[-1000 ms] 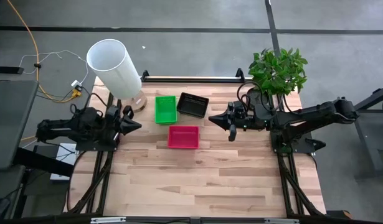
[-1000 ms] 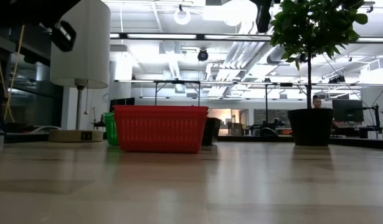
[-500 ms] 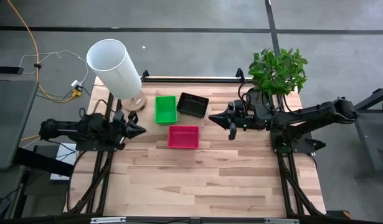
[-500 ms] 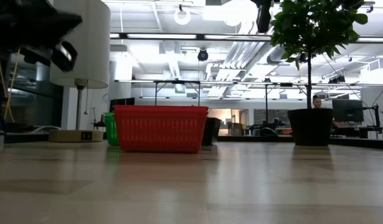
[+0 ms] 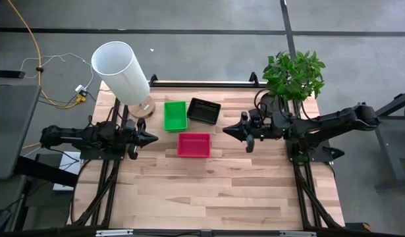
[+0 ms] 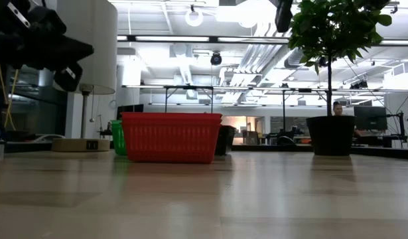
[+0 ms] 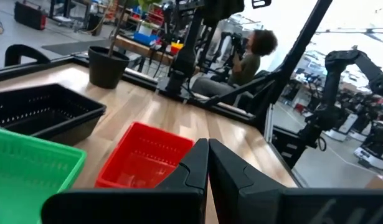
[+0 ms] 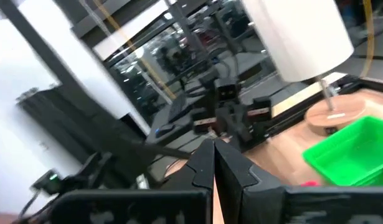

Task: Stack baskets by color
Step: Return to Home Position

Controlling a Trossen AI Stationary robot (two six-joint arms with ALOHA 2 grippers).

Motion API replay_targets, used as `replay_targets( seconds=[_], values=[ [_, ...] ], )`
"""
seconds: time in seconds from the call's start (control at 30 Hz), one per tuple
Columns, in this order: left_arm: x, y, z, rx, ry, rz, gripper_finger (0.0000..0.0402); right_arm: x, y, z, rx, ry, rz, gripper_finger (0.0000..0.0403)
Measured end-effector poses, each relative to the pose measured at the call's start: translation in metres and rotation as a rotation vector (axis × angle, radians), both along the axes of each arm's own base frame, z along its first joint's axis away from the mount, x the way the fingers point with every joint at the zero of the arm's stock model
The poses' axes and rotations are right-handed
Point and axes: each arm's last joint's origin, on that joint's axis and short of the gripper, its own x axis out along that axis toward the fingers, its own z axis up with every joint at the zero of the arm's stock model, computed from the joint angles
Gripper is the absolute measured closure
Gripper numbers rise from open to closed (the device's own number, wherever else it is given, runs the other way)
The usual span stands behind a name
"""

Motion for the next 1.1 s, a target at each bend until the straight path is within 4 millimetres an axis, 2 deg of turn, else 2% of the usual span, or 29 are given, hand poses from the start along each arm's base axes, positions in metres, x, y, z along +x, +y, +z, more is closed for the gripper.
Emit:
replay_targets(
  seconds=[0.1,0.2,0.4,0.6,0.77,0.97,1.1],
  values=[
    [0.0,0.0,0.0,0.001,0.003,-0.002,0.0401,-0.014,-0.002,-0.008,-0.003,-0.002,0.037,0.0403],
    [0.0,0.0,0.0,0.002,0.004,-0.001,0.0401,-0.037,-0.004,-0.02,-0.002,-0.05,0.049,0.0403],
    [0.0,0.0,0.0,0.002,0.004,-0.003,0.0401,-0.087,-0.008,-0.053,-0.011,-0.152,0.093,0.0403],
    [0.0,0.0,0.0,0.002,0.004,-0.003,0.0401,-0.118,-0.01,-0.085,-0.018,-0.199,0.101,0.0403],
    [0.0,0.0,0.0,0.002,0.004,-0.003,0.0401,-0.131,-0.012,-0.103,-0.02,-0.215,0.099,0.0403],
    [0.0,0.0,0.0,0.002,0.004,-0.003,0.0401,-0.134,-0.012,-0.119,-0.161,-0.039,0.081,0.0403],
    [0.0,0.0,0.0,0.002,0.004,-0.003,0.0401,-0.135,-0.014,-0.138,-0.225,0.156,0.05,0.0403]
  ],
)
